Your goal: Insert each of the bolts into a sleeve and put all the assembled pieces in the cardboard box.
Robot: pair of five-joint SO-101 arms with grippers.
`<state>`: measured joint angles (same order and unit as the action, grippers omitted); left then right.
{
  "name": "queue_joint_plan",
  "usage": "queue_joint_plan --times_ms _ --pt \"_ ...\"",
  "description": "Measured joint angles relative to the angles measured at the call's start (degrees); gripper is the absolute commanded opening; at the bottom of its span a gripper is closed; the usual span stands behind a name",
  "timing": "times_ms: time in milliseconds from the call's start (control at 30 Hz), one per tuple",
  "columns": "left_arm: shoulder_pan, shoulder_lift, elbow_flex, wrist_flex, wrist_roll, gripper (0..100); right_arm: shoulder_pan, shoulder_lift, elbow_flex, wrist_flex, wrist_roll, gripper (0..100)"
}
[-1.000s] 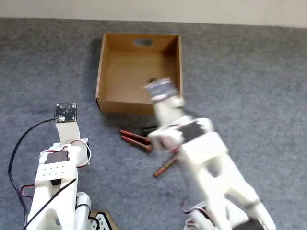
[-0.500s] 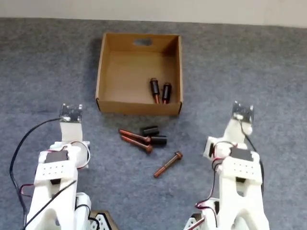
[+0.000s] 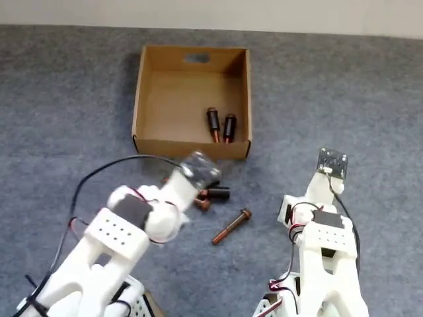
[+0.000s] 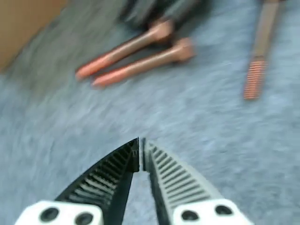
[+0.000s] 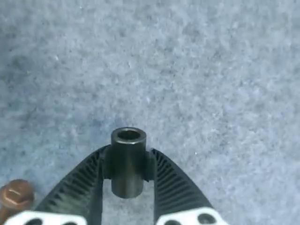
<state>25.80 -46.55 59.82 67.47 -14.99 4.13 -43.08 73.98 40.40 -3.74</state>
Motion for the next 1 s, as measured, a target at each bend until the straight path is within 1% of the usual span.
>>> queue_joint_plan --times_ms 67,133,300,367,500,667,800,1000 --pt "2.9 0.0 -0.5 0.0 3.6 17 0.0 0.0 0.2 0.0 0.0 0.5" --pt "4.4 0.0 -1.0 -1.8 6.6 17 0.0 0.0 1.0 -0.2 0.0 0.5" --pt "9.7 0.3 -1.2 -7.0 7.6 17 0.0 0.0 3.2 -3.6 0.0 0.5" --pt "11.8 2.5 -1.8 -9.1 7.6 16 0.0 0.0 3.2 -4.0 0.0 0.5" --pt "13.4 11.9 -5.2 -12.4 7.6 16 0.0 0.0 3.2 -4.0 0.0 0.5" --pt "17.3 25.8 -13.3 -14.9 7.6 16 0.0 0.0 3.2 -4.0 0.0 0.5" --pt "17.1 35.3 -18.8 -16.8 7.9 16 0.0 0.0 3.2 -4.0 0.0 0.5" --pt "16.8 45.7 -24.4 -17.1 8.0 16 0.0 0.0 3.2 -4.0 0.0 0.5"
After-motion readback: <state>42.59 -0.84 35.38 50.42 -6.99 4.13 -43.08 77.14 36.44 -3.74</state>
